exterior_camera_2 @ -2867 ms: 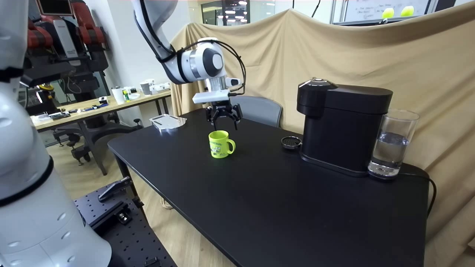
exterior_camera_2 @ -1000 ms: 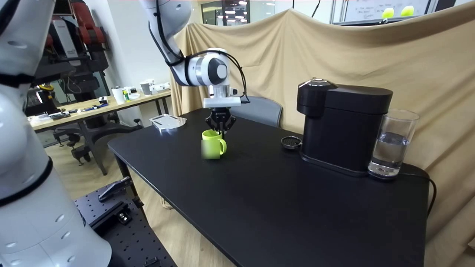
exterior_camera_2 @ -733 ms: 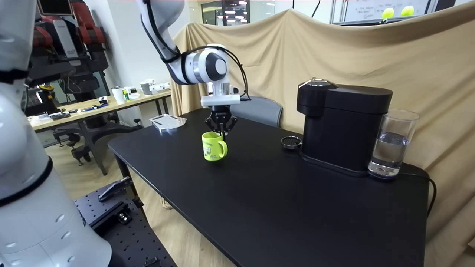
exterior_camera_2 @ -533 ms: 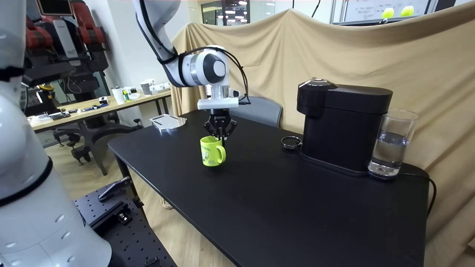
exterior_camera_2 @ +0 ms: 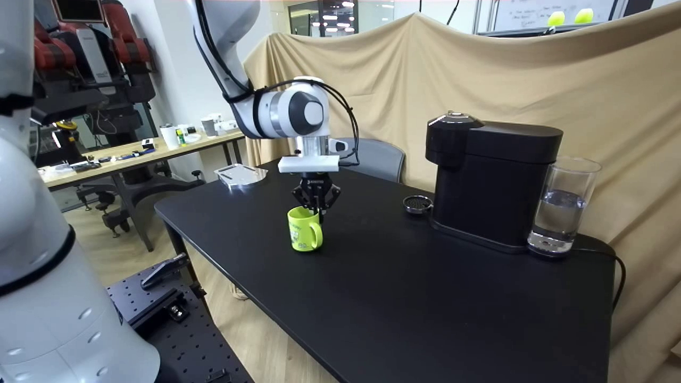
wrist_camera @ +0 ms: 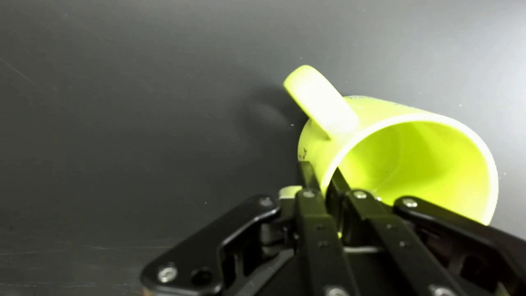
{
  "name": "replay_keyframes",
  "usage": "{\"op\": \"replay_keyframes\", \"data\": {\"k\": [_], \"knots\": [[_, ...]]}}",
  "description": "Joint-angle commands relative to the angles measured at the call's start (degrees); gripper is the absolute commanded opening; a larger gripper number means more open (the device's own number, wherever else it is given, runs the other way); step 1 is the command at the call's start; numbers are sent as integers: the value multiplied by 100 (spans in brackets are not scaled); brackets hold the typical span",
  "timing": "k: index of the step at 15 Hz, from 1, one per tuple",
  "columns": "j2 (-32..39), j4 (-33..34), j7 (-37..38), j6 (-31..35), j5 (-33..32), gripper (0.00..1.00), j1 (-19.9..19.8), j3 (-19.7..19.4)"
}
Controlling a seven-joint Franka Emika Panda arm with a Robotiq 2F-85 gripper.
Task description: Move the cup towards you
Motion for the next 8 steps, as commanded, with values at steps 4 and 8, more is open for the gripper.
{"op": "replay_keyframes", "data": {"k": [4,8], "knots": [[-253,-283,210,196,103,40,-89,-10],[-389,-305,149,-34,375,68,-152,56]]}}
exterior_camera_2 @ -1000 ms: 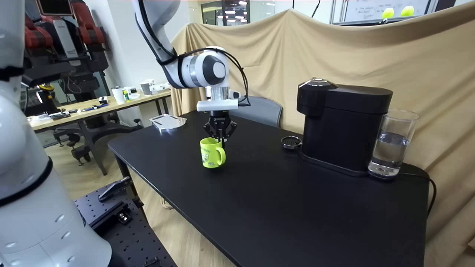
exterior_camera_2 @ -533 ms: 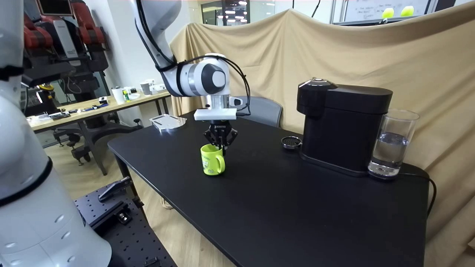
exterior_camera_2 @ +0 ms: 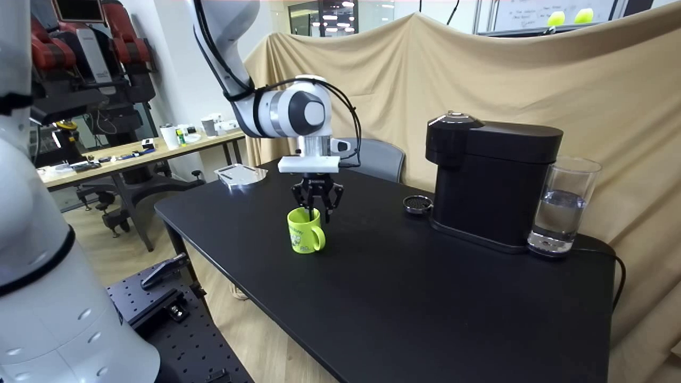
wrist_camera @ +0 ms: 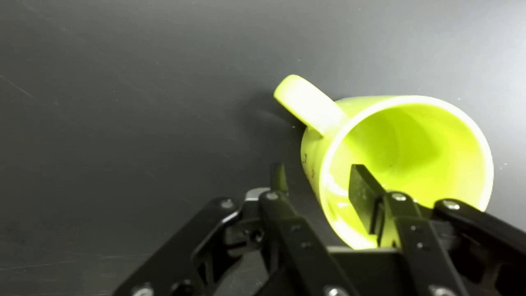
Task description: Move the cup towards you
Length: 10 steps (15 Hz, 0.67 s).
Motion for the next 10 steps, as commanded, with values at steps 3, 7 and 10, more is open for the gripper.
{"op": "replay_keyframes", "data": {"k": [3,7,10], "knots": [[-606,-267,26,-551,418,88,-71,158],[-1120,-360,32,-1027,586,100,1,238],[-1430,-369,43,-1347,640,100,61,276]]}}
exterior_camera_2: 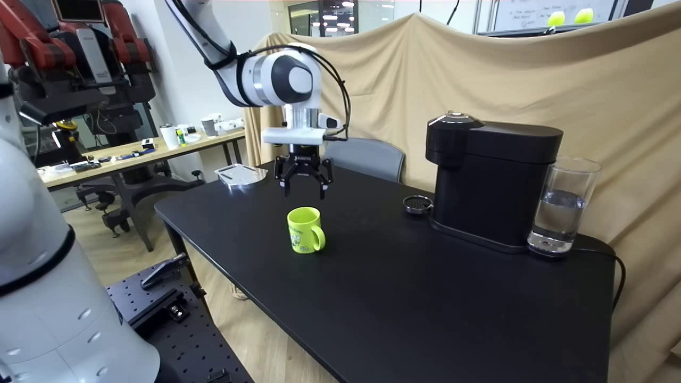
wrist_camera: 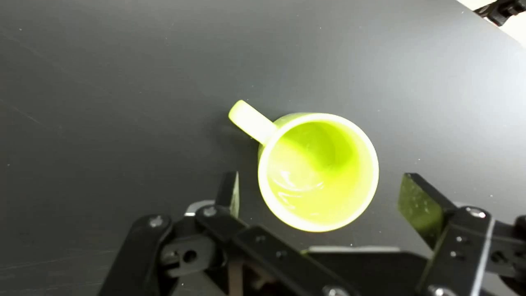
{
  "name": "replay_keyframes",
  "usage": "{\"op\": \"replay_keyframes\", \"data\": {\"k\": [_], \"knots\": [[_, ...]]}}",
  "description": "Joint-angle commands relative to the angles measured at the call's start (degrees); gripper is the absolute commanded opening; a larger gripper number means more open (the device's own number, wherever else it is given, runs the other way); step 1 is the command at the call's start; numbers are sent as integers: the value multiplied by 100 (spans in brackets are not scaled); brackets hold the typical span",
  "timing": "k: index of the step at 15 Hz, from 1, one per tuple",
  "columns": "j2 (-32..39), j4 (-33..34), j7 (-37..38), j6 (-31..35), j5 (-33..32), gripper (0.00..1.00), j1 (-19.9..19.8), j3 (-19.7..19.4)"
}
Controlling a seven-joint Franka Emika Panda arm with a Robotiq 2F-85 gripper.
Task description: Move the cup towards you
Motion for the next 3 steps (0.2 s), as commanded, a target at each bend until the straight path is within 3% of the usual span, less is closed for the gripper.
{"op": "replay_keyframes", "data": {"k": [1,3], "knots": [[-537,-179,55,-396,132,100,56,61],[-624,-142,8,-573,160,100,88,73]]}}
